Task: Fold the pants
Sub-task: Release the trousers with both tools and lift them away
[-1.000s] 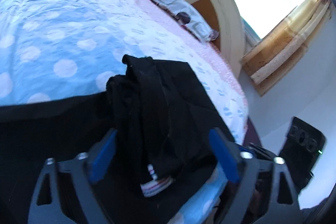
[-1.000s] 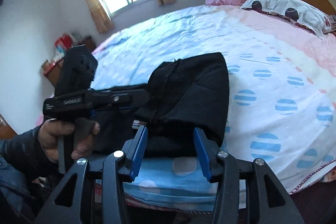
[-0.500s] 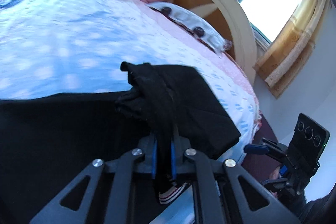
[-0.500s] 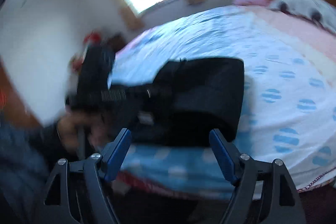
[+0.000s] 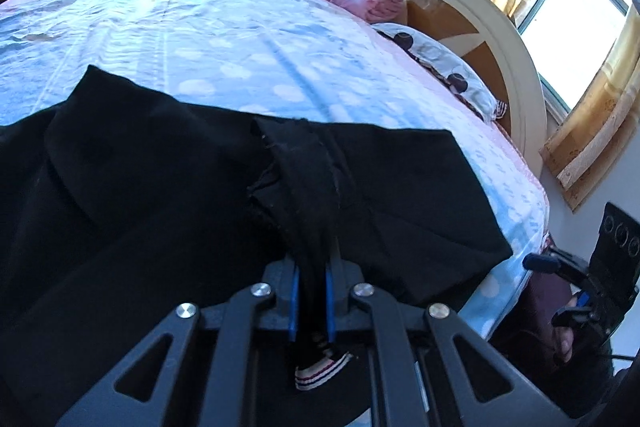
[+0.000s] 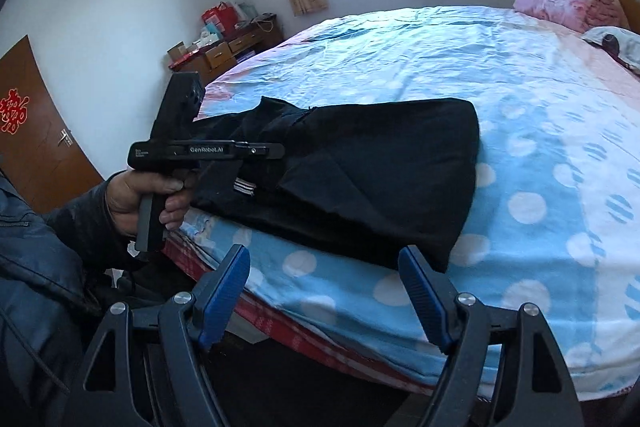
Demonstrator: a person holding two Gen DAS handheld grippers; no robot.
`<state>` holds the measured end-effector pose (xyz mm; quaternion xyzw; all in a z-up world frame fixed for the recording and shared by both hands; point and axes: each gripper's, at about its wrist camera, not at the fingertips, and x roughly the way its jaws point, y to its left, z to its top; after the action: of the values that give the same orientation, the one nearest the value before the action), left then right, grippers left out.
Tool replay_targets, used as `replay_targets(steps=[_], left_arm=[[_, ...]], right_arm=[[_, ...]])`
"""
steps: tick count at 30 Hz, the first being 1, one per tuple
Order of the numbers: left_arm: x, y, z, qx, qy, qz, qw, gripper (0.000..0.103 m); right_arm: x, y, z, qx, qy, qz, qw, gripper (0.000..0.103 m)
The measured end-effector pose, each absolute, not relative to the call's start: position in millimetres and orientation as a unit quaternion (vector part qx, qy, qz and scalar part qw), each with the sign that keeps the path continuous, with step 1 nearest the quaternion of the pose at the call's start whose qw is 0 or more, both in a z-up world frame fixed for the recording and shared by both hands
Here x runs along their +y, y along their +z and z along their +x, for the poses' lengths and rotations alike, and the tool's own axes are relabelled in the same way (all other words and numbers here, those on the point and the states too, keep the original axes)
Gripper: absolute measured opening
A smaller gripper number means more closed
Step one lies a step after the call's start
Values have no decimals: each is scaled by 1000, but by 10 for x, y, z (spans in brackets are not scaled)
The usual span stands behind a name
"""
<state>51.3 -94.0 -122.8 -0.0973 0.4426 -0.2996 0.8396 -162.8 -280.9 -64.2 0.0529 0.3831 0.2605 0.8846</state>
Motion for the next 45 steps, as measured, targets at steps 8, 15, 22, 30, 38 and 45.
replay_targets(steps=[8,15,22,30,38,45], left_arm=[[-812,-1232,444,446,-300,-101,837,11],[-830,-1193,359,438,-290,-75,847,40],[-798,-1087,293,411,-255,-35,875,57],[-1101,-912,300,379,-309,-28,872,67],[-1308,-1069,269,396,-308,18,865,69],[-1312,-985,126,372,-327,11,868,78]], right_arm=[[-2714,-661,-1532,390,248,51,885,78],[-2830,-653,-1012,386,245,118,882,78],[-3023,-1007,-628,470,227,155,839,78],[-3235,-622,-209,399,247,208,858,78],[-3570,-1034,403,441,225,305,814,78],[-3529,-715,-439,416,263,299,817,78]])
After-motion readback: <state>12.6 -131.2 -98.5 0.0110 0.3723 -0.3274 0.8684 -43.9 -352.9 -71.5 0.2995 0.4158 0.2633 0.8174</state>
